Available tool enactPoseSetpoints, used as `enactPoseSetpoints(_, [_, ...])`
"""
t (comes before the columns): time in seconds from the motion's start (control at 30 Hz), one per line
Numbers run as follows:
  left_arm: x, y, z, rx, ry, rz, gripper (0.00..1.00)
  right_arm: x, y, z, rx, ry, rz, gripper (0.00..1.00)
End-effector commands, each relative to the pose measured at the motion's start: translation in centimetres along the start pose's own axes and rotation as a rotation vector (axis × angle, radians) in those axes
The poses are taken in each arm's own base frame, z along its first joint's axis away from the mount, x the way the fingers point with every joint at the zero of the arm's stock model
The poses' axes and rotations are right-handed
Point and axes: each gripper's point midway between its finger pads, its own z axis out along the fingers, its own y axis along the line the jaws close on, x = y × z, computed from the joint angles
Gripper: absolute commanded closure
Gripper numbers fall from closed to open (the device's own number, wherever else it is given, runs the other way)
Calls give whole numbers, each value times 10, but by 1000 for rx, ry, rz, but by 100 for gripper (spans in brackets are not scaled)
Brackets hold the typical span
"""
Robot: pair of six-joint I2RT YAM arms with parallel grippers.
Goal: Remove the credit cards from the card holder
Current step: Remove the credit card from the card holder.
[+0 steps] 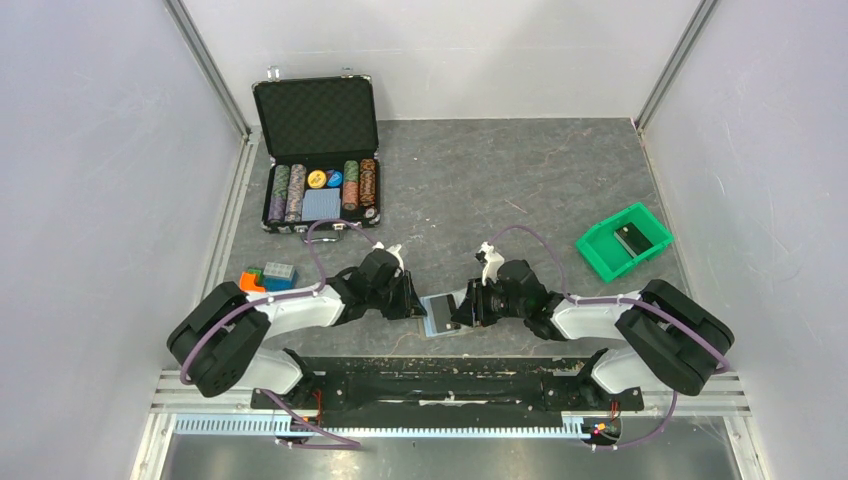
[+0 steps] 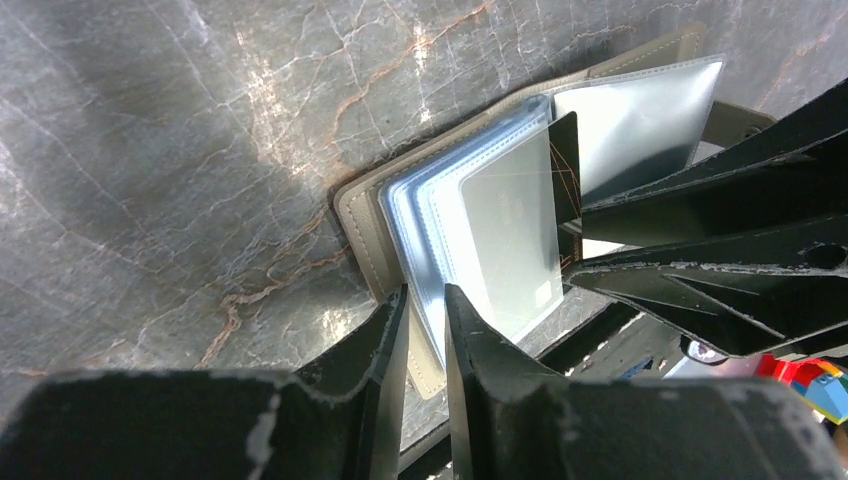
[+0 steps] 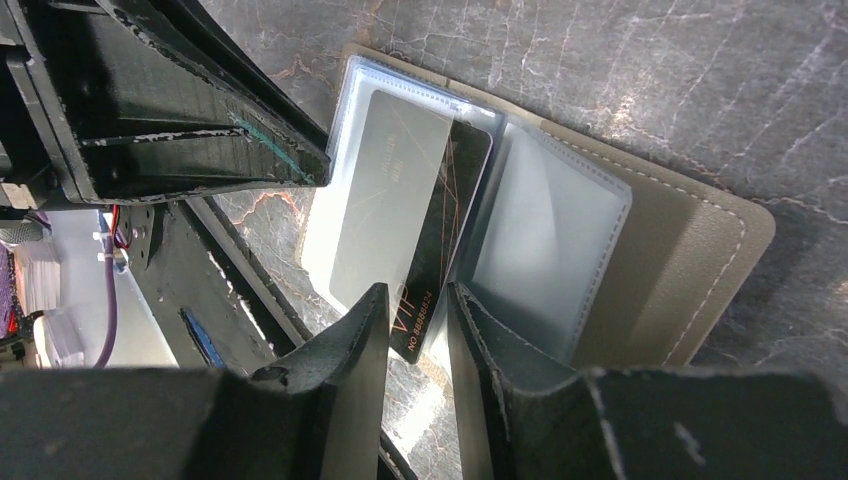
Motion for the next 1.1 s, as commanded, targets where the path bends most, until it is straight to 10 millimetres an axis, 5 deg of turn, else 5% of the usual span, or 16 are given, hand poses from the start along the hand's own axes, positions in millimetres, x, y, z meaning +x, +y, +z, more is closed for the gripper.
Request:
enactPoseSetpoints(0.0, [-2,1,6,9,-17,5,74,-8,2,-2,-22,-43,-5,70])
enactPoseSetpoints(0.4, [6,16,11,-49,15,6,71,-15,5,-8,-111,-66,19,81])
enactPoseSetpoints(0.8, [8,19,15,-55,16,-7,70,-15,10,-8,-164,-69,47,80])
enactPoseSetpoints(1.07, [12,26,16,-85,35,-5,70,-22,9,-12,-172,-94,53,100])
